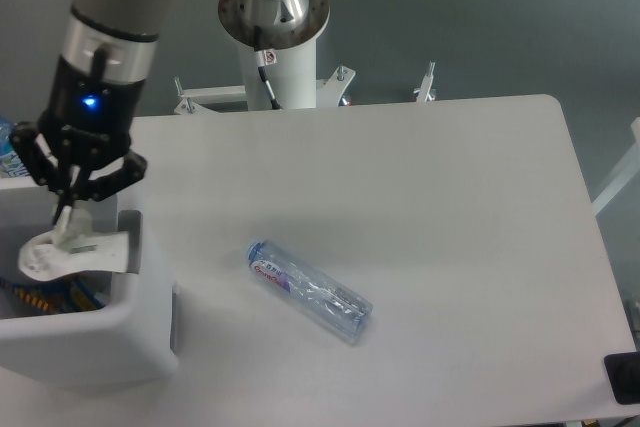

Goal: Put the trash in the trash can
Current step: 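Carry the tissue over the white bin and open the gripper, then move the gripper to the cap end of the plastic bottle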

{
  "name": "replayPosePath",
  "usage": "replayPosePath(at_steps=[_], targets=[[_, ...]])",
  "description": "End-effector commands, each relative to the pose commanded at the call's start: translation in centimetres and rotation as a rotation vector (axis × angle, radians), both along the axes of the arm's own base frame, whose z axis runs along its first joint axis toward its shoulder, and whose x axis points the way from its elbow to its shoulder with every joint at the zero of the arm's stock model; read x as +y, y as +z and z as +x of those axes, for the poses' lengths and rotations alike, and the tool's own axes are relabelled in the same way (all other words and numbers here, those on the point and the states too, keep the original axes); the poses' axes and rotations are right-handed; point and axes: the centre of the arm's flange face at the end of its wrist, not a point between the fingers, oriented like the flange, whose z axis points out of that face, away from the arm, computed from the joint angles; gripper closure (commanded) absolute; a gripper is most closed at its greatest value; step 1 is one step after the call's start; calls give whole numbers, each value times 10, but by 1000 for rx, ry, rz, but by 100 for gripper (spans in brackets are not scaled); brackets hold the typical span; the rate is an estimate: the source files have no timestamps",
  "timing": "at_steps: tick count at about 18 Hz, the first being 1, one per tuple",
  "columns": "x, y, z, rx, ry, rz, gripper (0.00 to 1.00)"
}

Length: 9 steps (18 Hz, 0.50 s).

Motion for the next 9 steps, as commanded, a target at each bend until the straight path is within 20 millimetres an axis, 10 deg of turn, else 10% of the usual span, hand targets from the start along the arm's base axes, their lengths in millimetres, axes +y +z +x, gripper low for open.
replayPosePath(at_steps=[1, 9], targets=[[-1, 4, 1, 5, -2, 10, 0], [-3, 10, -5, -26, 10, 31, 0]])
